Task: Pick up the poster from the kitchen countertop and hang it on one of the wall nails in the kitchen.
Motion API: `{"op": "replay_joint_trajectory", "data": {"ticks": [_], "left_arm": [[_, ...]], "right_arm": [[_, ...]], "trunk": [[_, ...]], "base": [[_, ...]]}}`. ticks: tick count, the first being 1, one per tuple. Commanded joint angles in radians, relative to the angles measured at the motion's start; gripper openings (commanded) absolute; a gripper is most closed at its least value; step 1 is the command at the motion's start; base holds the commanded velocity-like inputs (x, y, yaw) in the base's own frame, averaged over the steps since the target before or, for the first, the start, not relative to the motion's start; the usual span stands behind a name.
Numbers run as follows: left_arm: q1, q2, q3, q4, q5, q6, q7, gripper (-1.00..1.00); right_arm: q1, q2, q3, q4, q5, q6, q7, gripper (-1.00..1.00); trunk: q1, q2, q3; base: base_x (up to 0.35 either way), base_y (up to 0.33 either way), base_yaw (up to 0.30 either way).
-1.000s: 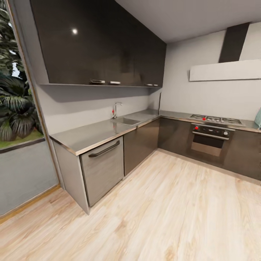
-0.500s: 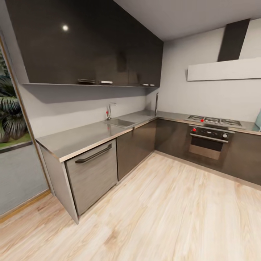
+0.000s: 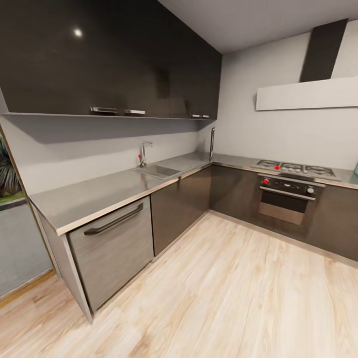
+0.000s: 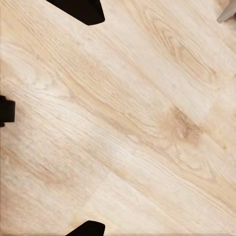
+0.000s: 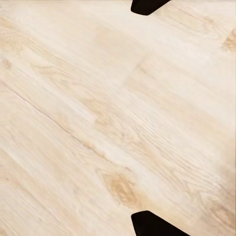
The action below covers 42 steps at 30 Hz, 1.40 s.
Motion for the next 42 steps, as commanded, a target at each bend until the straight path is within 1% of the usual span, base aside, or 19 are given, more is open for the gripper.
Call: {"op": "replay_joint_trajectory", "data": {"ticks": [1, 20, 42], "left_arm": [[0.0, 0.0, 0.001, -0.001, 0.0, 0.0, 0.0, 1.0], [0.0, 0.0, 0.001, -0.001, -0.001, 0.0, 0.0, 1.0], [0.0, 0.0, 0.001, -0.001, -0.001, 0.0, 0.0, 1.0]], "right_arm": [[-0.001, 0.0, -0.001, 0.001, 0.001, -0.003, -0.001, 1.0], [-0.001, 0.0, 0.0, 0.001, 0.001, -0.004, -0.001, 1.0], [-0.001, 0.0, -0.001, 0.001, 0.001, -0.003, -0.001, 1.0]], "trunk": [[0.001, 0.0, -0.001], [0.001, 0.0, -0.001], [0.001, 0.0, -0.001]], "base": [[0.313, -0.13, 0.0], [0.321, -0.12, 0.0], [0.257, -0.241, 0.0]]}}
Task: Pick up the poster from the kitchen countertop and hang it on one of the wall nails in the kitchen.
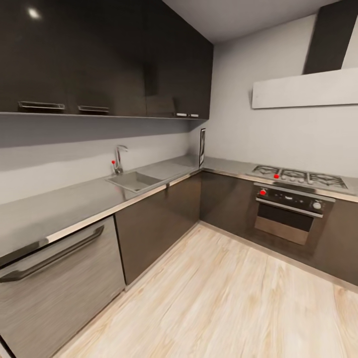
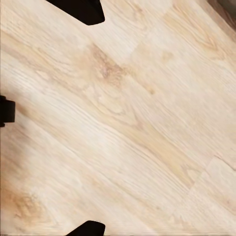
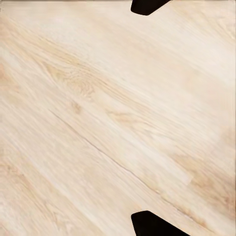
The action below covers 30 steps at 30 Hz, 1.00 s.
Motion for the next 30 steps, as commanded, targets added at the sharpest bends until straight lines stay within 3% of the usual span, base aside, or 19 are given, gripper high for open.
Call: {"op": "replay_joint_trajectory", "data": {"ticks": [1, 30], "left_arm": [[0.0, 0.0, 0.001, -0.002, 0.0, 0.0, 0.0, 1.0], [0.0, 0.0, 0.001, -0.002, 0.0, 0.0, 0.0, 1.0]], "right_arm": [[-0.001, 0.0, -0.001, 0.001, 0.001, -0.003, -0.001, 1.0], [-0.001, 0.0, -0.001, 0.001, 0.001, -0.003, -0.001, 1.0]], "trunk": [[0.0, 0.0, -0.001], [0.0, 0.0, -0.001]], "base": [[0.242, -0.257, 0.0], [0.257, -0.232, 0.0]]}}
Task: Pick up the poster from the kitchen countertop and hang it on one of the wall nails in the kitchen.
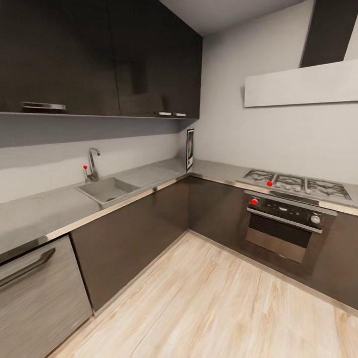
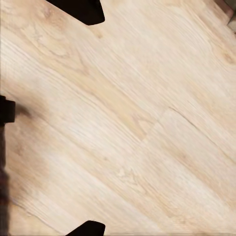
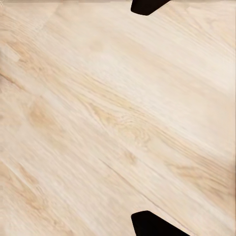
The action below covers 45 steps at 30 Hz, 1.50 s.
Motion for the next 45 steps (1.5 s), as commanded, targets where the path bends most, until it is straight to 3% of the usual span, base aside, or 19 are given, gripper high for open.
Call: {"op": "replay_joint_trajectory", "data": {"ticks": [1, 34, 45], "left_arm": [[0.0, 0.0, 0.001, -0.002, 0.0, 0.0, 0.0, 1.0], [0.0, 0.0, 0.001, -0.002, -0.001, 0.0, 0.0, 1.0], [0.0, 0.0, 0.001, -0.002, -0.001, 0.0, 0.0, 1.0]], "right_arm": [[-0.001, 0.0, -0.001, 0.001, 0.001, -0.003, -0.001, 1.0], [-0.001, 0.0, -0.001, 0.001, 0.001, -0.004, -0.001, 1.0], [-0.001, 0.0, -0.001, 0.001, 0.001, -0.005, -0.003, 1.0]], "trunk": [[0.0, 0.0, -0.001], [0.0, 0.0, -0.001], [0.0, 0.0, -0.001]], "base": [[0.271, -0.207, 0.0], [0.27, -0.181, 0.002], [0.055, -0.019, 0.222]]}}
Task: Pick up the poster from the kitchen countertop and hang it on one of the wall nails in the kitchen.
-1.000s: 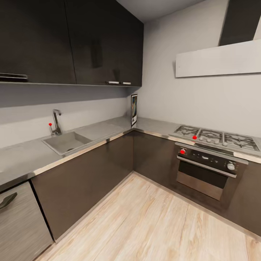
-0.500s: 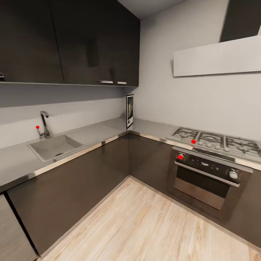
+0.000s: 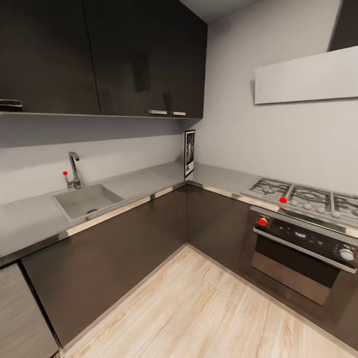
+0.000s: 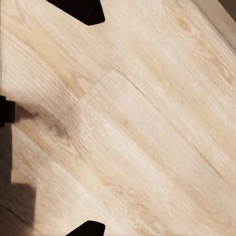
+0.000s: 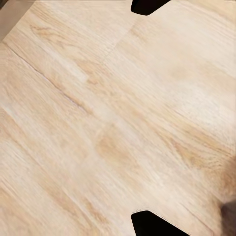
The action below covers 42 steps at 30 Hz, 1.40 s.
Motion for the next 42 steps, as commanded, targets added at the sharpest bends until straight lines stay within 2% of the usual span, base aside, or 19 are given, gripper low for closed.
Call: {"op": "replay_joint_trajectory", "data": {"ticks": [1, 21, 31, 42], "left_arm": [[0.0, 0.0, 0.001, -0.001, 0.0, 0.0, 0.0, 1.0], [0.0, 0.0, 0.001, -0.001, 0.0, 0.0, 0.0, 1.0], [0.0, 0.0, 0.002, -0.001, 0.001, 0.0, -0.001, 1.0], [0.0, 0.0, 0.005, -0.002, 0.001, 0.0, -0.001, 1.0]], "right_arm": [[0.0, 0.0, -0.001, 0.001, 0.001, -0.003, -0.002, 1.0], [0.0, 0.0, -0.001, 0.001, 0.001, -0.003, -0.039, 1.0], [0.0, 0.0, -0.001, -0.001, 0.001, -0.003, -0.04, 1.0], [0.0, 0.0, -0.001, -0.001, 0.001, -0.003, -0.04, 1.0]], "trunk": [[0.0, 0.0, -0.001], [0.0, 0.0, -0.001], [0.0, 0.0, -0.001], [0.0, 0.0, -0.001]], "base": [[0.002, -0.001, 0.281], [0.001, -0.002, 0.273], [0.108, -0.227, 0.121], [0.031, -0.051, 0.27]]}}
